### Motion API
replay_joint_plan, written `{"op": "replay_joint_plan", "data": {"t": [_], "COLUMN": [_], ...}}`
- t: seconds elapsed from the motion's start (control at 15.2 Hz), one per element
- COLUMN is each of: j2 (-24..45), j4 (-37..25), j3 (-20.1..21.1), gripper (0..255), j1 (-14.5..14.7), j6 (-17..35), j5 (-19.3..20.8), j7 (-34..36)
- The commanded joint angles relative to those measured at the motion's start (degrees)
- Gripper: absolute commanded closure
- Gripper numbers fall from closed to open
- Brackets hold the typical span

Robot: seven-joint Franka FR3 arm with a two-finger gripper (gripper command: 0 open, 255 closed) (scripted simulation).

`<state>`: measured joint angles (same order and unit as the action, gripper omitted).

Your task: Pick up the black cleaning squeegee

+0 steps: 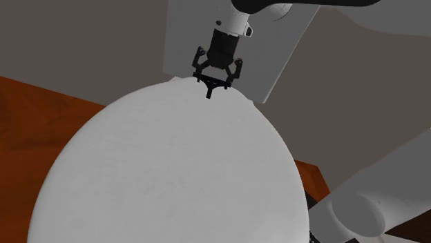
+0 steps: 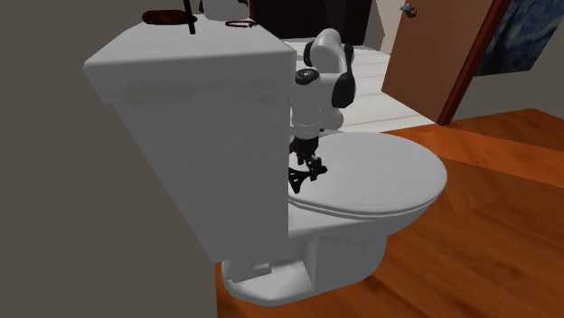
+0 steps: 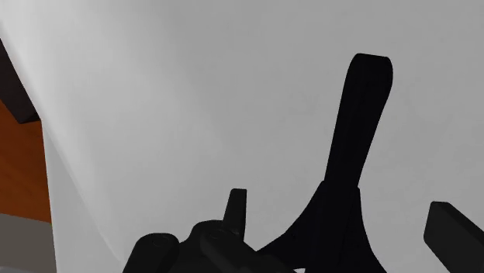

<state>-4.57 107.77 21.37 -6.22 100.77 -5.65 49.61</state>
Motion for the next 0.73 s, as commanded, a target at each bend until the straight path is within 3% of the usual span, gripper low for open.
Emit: {"op": "replay_joint_plan", "data": {"t": [0.0, 0.07, 0.13, 0.66], "j2": [0.1, 0.2, 0.2, 0.2], "j4": [1.1, 1.1, 1.1, 0.8], "j3": [0.0, 0.0, 0.0, 0.0], "gripper": [0, 0, 255, 255], "j1": [0.0, 0.0, 0.0, 0.0], "j6": [1.3, 1.3, 1.3, 1.0], "j5": [0.0, 0.0, 0.1, 0.1], "j7": [0.0, 0.0, -0.1, -0.1]}}
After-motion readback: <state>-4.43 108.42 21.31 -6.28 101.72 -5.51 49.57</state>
